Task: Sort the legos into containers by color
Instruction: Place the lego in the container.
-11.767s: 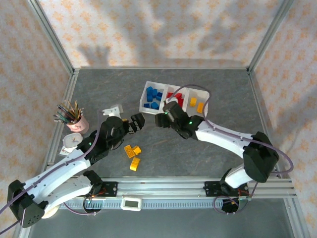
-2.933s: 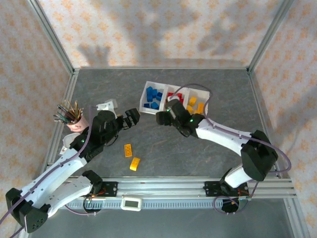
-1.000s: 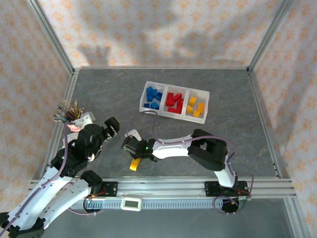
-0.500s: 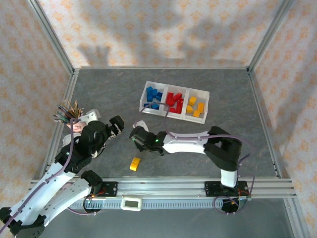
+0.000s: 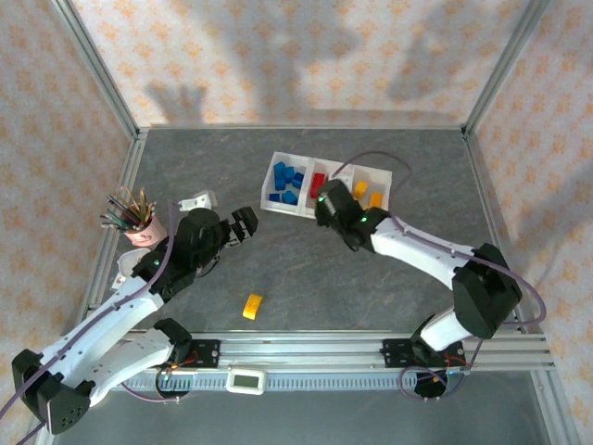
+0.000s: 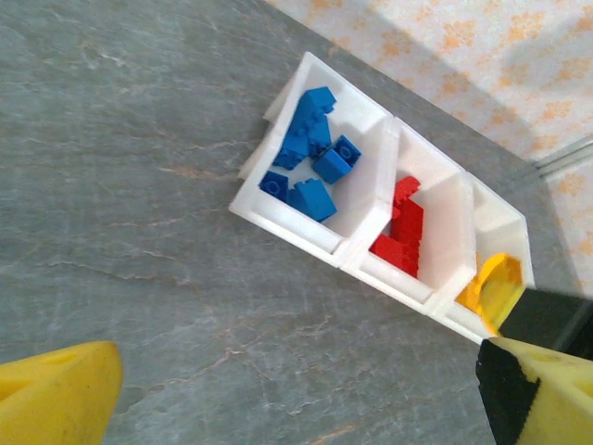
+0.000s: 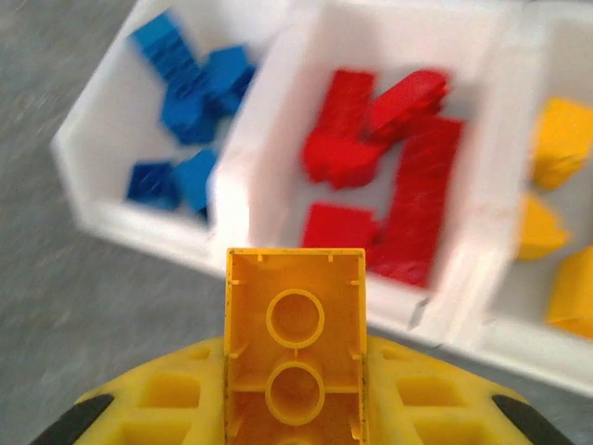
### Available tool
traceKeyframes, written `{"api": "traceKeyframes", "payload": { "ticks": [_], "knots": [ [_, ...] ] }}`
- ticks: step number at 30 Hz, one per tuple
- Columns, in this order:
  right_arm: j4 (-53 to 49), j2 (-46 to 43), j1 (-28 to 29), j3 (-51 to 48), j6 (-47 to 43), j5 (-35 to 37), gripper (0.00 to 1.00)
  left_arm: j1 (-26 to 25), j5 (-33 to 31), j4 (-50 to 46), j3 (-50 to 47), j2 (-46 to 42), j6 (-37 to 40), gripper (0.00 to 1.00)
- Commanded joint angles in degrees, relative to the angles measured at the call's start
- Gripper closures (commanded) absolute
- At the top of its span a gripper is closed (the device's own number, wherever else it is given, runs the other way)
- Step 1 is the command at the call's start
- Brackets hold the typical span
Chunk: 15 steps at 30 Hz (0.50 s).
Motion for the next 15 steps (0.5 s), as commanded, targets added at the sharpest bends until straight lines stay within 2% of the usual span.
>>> {"api": "traceKeyframes", "payload": {
  "ticks": [1,4,12,13,15],
  "knots": [
    [-0.5,-0.7,-5.0,-0.3,-1.3,2.6,0.72,0.7,2.9,6.0,-0.3,1.9,1.1,0.01],
    [-0.2,2.1,-9.4,1.6,-2.3,2.9,0.72,0.6,4.0,8.0,0.1,4.2,1.1,0.01],
    [0.0,11.6,-16.5,8.6,-3.5,6.0,0.72,0.8,5.4,10.6,1.2,8.2,1.5,0.01],
    [0.3,12.7,-17.2,9.3,-3.7,5.7,0.71,0.9,5.6,10.7,1.3,8.4,1.5,0.01],
    [-0.3,15.0,-18.1,11.3,-4.3,5.4,0.62,1.0,5.6,10.9,1.4,8.8,1.6,0.01]
  ]
}}
